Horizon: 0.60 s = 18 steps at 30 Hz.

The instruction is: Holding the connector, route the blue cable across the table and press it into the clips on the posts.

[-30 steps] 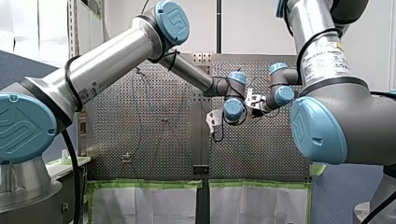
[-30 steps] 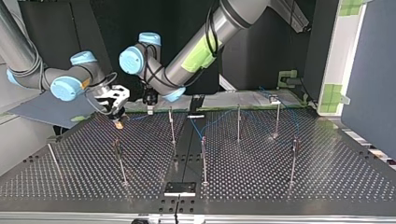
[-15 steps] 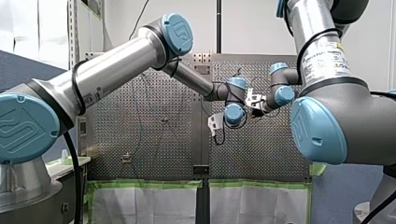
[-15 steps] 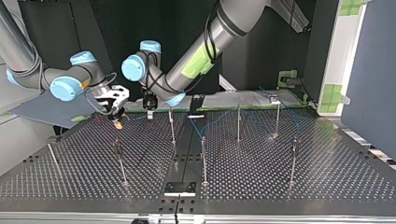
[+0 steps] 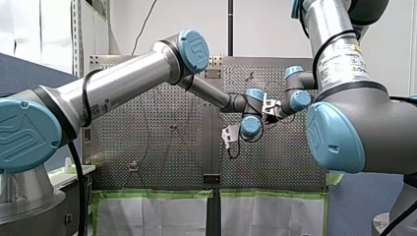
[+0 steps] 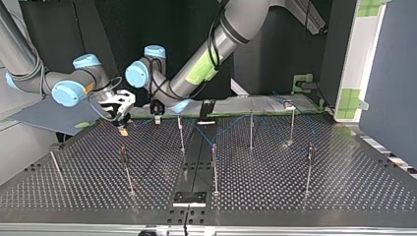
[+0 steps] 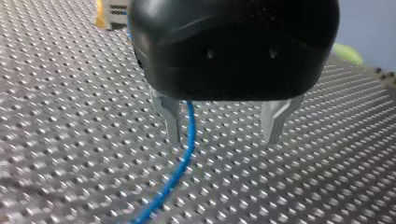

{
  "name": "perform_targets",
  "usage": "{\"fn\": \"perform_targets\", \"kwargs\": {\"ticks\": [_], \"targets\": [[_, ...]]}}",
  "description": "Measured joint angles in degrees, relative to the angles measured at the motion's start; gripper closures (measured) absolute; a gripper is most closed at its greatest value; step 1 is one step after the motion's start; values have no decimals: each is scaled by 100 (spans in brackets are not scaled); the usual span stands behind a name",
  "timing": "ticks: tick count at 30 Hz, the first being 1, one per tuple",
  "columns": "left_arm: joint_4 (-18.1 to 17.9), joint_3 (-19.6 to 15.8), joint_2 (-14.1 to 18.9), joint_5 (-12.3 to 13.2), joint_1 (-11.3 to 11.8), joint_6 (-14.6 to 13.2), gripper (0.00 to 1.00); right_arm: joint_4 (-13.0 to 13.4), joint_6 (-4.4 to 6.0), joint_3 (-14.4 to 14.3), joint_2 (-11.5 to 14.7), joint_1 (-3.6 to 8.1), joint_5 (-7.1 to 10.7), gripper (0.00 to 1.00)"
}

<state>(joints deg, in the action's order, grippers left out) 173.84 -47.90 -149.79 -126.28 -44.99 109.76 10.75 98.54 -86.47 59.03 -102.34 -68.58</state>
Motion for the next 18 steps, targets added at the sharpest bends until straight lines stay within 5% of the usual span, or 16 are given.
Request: {"fn": "perform_targets", "kwargs": {"ticks": [1,3,18], "targets": [[-9,36,-3,-16,-4,-8,70,0,0,0,0,0,1,100],[-22,105,-7,-64,-9,-23,100,-2,0,0,0,0,1,100],[144,255,44,-537,-40,-38,100,-146,-90,116,51,35,10,100]]}}
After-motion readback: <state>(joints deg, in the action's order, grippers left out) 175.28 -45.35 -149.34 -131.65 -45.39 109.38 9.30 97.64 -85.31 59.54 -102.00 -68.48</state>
